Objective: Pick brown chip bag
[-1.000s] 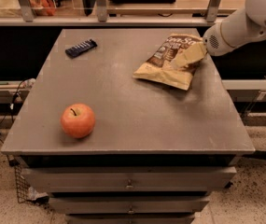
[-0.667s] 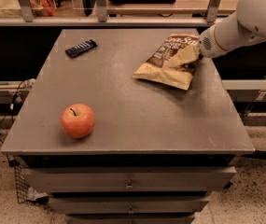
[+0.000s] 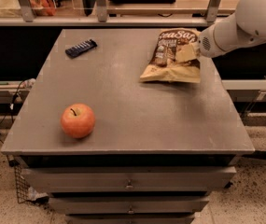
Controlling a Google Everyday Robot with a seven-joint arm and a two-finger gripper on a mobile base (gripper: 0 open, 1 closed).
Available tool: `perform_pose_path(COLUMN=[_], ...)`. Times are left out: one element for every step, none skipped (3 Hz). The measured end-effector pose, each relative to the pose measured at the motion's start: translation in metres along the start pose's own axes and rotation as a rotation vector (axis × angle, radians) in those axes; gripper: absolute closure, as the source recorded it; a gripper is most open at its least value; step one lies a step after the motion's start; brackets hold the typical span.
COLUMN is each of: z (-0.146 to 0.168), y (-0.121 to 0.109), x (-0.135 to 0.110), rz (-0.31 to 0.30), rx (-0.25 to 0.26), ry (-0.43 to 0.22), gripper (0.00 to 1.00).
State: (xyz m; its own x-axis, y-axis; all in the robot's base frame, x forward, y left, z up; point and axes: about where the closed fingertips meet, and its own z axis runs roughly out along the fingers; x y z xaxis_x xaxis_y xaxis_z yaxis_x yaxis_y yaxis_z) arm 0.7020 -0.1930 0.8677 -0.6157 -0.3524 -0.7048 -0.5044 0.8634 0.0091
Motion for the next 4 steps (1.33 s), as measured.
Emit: perform_pose_path(z=[-0.011, -0.025, -0.053, -0.094], y=[0.001, 0.003, 0.008, 0.018], x=[-0.009, -0.022, -0.043, -0.072], rz=[-0.018, -0.046, -0.09, -0.129], rx=[0.008, 0.003, -0.031, -0.117], ry=[-0.047, -0.1, -0.187, -0.324], gripper=[0.99, 1.0, 1.0, 1.0])
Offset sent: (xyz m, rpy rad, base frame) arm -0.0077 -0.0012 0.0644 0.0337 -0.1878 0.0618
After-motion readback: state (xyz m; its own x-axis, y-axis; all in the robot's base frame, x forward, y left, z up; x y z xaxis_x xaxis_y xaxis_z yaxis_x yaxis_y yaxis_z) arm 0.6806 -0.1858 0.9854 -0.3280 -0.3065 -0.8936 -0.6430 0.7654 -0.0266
